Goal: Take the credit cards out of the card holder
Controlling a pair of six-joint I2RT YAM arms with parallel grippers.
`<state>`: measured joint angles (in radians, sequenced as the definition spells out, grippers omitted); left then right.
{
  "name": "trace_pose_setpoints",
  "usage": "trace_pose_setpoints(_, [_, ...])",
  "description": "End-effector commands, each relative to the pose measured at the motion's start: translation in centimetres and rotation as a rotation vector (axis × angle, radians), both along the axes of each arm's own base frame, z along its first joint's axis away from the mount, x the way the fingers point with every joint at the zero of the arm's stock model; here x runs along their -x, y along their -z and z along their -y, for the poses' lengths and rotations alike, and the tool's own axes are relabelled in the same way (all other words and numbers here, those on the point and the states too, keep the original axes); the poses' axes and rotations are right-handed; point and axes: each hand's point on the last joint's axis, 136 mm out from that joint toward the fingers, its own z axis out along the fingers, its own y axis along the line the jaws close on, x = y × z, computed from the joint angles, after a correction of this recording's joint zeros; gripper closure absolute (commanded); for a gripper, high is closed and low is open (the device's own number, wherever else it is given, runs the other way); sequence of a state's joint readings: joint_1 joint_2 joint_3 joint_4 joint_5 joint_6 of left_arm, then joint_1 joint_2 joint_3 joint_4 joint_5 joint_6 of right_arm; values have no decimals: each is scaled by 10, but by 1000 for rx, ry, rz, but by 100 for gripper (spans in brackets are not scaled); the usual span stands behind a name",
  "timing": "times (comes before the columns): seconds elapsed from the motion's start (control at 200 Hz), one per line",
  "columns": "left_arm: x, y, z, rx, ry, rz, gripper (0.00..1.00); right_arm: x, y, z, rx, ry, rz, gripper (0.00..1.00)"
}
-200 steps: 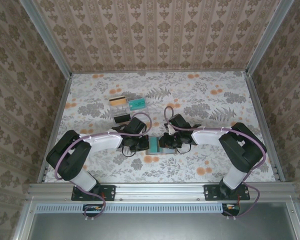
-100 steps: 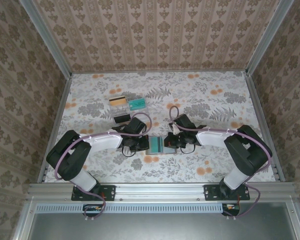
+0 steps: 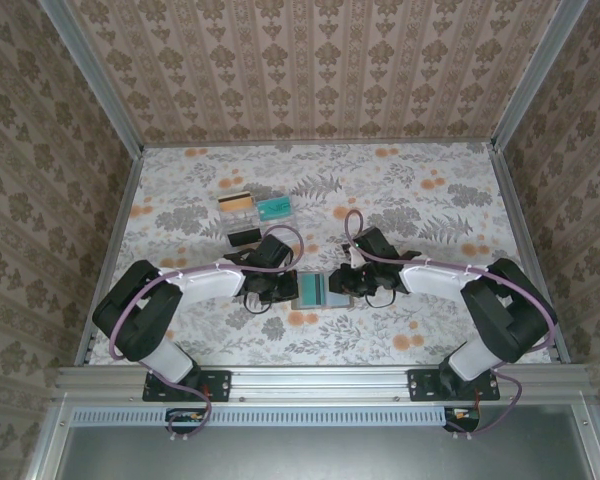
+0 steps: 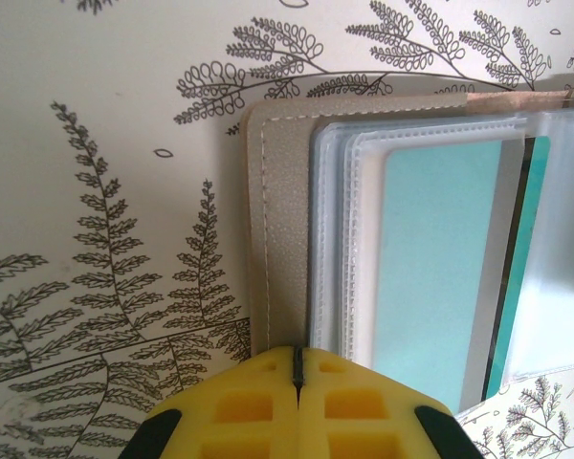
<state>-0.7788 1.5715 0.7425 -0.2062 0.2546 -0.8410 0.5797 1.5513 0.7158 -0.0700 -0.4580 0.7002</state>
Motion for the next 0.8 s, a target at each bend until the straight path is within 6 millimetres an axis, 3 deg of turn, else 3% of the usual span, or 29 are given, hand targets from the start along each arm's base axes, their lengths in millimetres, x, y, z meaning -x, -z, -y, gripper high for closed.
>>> trace_pose_setpoints(0.0, [9, 8, -7, -36, 8, -32, 100, -7, -7, -15, -21, -32, 16, 76])
trace_pose_setpoints(0.71, [9, 8, -1, -15, 15, -38, 100, -10, 17, -34, -7, -53, -38, 76])
trace_pose_setpoints(0.795, [10, 8, -1, -15, 17, -39, 100, -10, 19, -34, -7, -50, -41, 80])
